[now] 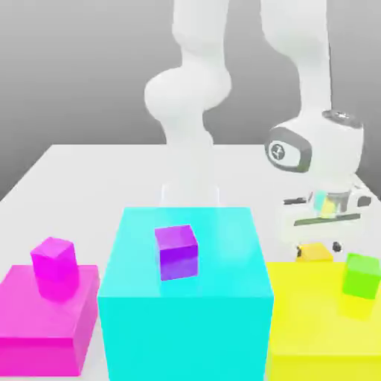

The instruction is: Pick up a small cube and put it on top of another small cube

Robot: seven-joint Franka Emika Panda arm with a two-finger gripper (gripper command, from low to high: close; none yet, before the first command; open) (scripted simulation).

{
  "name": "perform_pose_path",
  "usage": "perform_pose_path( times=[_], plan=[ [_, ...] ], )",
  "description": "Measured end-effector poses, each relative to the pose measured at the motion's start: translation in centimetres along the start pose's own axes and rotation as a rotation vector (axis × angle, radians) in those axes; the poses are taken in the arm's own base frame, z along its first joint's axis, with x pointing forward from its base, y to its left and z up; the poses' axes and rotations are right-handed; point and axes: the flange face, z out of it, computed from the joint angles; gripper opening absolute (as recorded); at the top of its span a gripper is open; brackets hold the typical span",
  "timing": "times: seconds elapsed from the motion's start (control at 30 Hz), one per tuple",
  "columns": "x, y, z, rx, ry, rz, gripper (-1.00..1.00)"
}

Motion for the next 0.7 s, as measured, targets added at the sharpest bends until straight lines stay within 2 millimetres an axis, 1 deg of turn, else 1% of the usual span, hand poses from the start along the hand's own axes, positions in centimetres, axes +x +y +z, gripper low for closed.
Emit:
perform_pose_path(
  times=[0.2, 0.23, 0.5, 0.7],
  plan=[
    [0.0, 0.0, 0.2, 0.001, 0.000, 0.000, -1.00],
    [0.0, 0.0, -0.1, 0.001, 0.001, 0.000, -1.00],
    [-0.1, 0.3, -6.2, 0.001, 0.001, 0.010, -1.00],
    [-2.1, 3.3, -9.3, -0.003, -0.002, 0.165, -1.00]
  ],
)
